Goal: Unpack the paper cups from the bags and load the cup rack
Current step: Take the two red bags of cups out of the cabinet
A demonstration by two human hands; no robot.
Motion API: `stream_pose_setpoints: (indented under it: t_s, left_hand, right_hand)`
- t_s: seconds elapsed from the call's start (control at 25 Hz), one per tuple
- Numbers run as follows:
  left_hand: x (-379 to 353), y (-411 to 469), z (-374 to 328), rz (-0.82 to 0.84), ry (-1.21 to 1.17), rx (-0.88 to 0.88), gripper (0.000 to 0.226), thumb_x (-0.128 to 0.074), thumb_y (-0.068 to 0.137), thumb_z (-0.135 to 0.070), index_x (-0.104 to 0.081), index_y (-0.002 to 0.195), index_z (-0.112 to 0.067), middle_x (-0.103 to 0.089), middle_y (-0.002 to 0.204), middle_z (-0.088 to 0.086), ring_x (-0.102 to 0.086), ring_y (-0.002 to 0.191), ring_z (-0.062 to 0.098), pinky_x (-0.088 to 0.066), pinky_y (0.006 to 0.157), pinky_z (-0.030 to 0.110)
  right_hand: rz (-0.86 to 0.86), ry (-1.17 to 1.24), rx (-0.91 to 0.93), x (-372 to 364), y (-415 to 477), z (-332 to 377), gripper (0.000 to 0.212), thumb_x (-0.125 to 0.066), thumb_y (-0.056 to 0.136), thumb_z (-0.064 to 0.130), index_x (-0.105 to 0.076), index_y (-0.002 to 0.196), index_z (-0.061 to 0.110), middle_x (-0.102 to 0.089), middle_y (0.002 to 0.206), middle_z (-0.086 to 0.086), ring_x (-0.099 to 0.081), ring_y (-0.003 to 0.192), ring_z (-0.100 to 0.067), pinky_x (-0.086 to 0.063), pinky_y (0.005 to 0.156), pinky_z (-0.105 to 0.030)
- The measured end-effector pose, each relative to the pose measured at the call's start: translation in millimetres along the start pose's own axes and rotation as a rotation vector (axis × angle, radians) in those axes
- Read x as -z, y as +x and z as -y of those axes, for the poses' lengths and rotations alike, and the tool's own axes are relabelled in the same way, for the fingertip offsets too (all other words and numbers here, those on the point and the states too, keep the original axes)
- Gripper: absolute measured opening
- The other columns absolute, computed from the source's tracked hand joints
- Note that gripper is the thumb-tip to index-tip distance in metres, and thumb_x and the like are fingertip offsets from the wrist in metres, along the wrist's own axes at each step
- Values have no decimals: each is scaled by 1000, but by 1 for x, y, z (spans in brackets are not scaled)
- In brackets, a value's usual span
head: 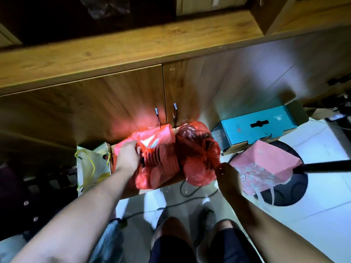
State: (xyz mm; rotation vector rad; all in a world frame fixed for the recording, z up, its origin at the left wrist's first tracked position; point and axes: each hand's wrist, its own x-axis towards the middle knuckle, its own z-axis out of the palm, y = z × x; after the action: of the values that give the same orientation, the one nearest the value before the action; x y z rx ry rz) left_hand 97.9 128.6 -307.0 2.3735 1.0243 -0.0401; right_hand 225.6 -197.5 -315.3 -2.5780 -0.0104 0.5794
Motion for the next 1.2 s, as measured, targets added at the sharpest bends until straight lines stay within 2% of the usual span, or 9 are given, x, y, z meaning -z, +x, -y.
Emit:
stream_pose_setpoints:
  t_s: [0.12, 0.24, 0.4, 0.56, 0.84, 0.96, 1.04, 1.12, 1.2]
  left_hand:
    - [3, 4, 0, 26, -28, -45, 12, -60, 95, -10, -70, 97, -3, -68, 100, 20, -61, 99, 37, -42, 91, 38]
    - [10, -3, -10, 45, -22, -99, 8, -61, 95, -9, -68, 91, -6, -66, 94, 17, -59, 94, 35, -41, 85, 39]
    - [42, -22, -29, -49, 241, -151, 17, -70, 80, -6, -58, 75, -17, -65, 80, 7, -57, 83, 35, -43, 67, 41]
    - [74, -39, -46, 58, 303, -253, 31, -71, 59, 4, -57, 78, -16, -64, 82, 7, -56, 87, 35, -44, 74, 43]
    - [169, -81, -99, 78, 270, -374, 31, -67, 65, -3, -44, 73, -24, -49, 74, -5, -48, 82, 28, -29, 70, 34]
    - [222, -109, -138, 117, 259, -492, 26, -58, 66, -11, -35, 70, -22, -37, 68, -9, -41, 75, 25, -24, 67, 34]
    - [250, -124, -166, 143, 259, -550, 18, -51, 71, -10, -37, 72, -23, -37, 71, -11, -42, 75, 26, -26, 66, 34]
    - [274, -137, -200, 151, 295, -735, 18, -36, 74, -9, -43, 75, -26, -46, 75, -6, -46, 79, 28, -35, 70, 36]
    - [290, -150, -230, 140, 358, -964, 21, -34, 69, -9, -49, 76, -22, -55, 77, 0, -49, 83, 30, -38, 73, 39]
  right_hand:
    - [-52, 164, -12, -1, 2, -3, 18, -60, 95, 23, -68, 81, 15, -69, 80, -10, -62, 76, -33, -53, 67, -43]
    - [-66, 232, -33, 8, 2, 6, 15, -63, 94, 25, -72, 83, 21, -69, 87, -9, -63, 80, -28, -51, 70, -38]
    - [-158, 158, 42, 40, -16, 26, 18, -59, 96, 22, -75, 97, 13, -65, 101, -7, -62, 88, -24, -42, 69, -30]
    - [-189, 68, 160, 81, -33, 52, 18, -58, 98, 19, -75, 99, 14, -62, 103, -6, -62, 91, -25, -41, 70, -29]
    - [-233, 52, 160, 179, -98, 91, 16, -60, 97, 13, -74, 96, 7, -67, 103, -14, -65, 90, -33, -48, 76, -34]
    - [-220, -17, 131, 241, -151, 109, 14, -59, 95, 9, -73, 93, 5, -65, 99, -16, -66, 87, -35, -50, 72, -35]
    - [-233, -90, 156, 279, -189, 117, 15, -58, 94, 4, -73, 97, 2, -67, 100, -20, -68, 89, -37, -53, 74, -38]
    - [-334, -75, 156, 327, -226, 126, 19, -55, 90, 5, -72, 96, -2, -68, 95, -24, -70, 82, -37, -56, 69, -40]
    - [-367, -63, 174, 357, -257, 113, 21, -53, 84, 10, -71, 82, -2, -69, 81, -22, -69, 70, -34, -55, 56, -36]
